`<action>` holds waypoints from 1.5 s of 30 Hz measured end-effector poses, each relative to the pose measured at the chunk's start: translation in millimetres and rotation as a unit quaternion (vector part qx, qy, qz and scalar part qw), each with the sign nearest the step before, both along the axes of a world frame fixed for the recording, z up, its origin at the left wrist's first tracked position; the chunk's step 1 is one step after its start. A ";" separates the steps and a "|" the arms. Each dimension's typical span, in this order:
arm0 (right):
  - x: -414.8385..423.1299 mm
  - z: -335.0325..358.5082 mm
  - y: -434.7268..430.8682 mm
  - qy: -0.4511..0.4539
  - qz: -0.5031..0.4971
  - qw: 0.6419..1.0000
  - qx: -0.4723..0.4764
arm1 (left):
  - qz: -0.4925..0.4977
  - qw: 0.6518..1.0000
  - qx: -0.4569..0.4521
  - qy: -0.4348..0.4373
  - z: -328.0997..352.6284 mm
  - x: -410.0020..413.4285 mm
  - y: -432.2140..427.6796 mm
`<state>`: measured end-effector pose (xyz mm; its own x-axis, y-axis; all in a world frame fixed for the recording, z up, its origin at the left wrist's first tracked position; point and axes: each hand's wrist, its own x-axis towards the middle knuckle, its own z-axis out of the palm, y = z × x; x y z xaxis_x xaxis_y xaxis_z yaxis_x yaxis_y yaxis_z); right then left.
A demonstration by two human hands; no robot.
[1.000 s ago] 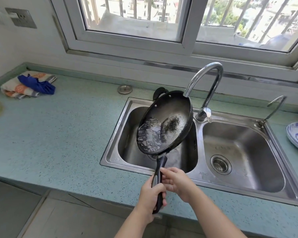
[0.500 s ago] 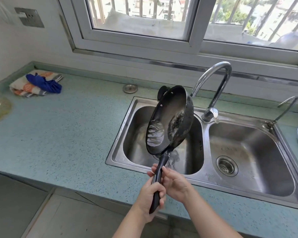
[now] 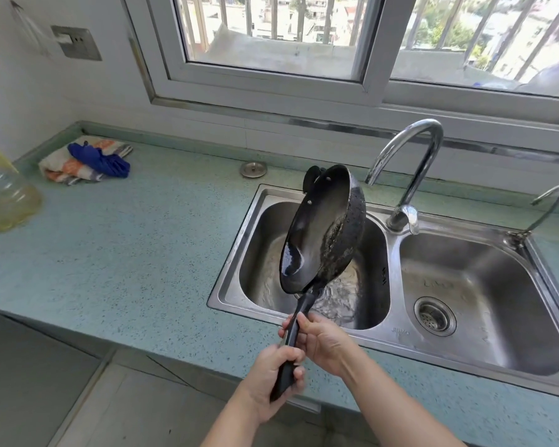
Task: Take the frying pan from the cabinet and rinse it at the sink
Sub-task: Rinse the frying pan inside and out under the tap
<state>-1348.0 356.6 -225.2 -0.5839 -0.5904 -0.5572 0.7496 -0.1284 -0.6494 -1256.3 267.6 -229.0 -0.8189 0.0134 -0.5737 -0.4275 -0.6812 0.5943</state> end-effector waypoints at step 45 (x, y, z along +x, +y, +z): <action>-1.0 8.1 -5.2 0.238 0.058 0.931 0.272 | 0.038 0.997 0.028 -0.069 3.6 4.6 17.8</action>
<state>-1349.0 351.3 -217.1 -0.7910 -0.3712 -0.4863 0.3483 0.3802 -0.8568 -1251.7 285.4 -225.4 -0.7322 -0.0100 -0.6810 -0.4490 -0.7447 0.4938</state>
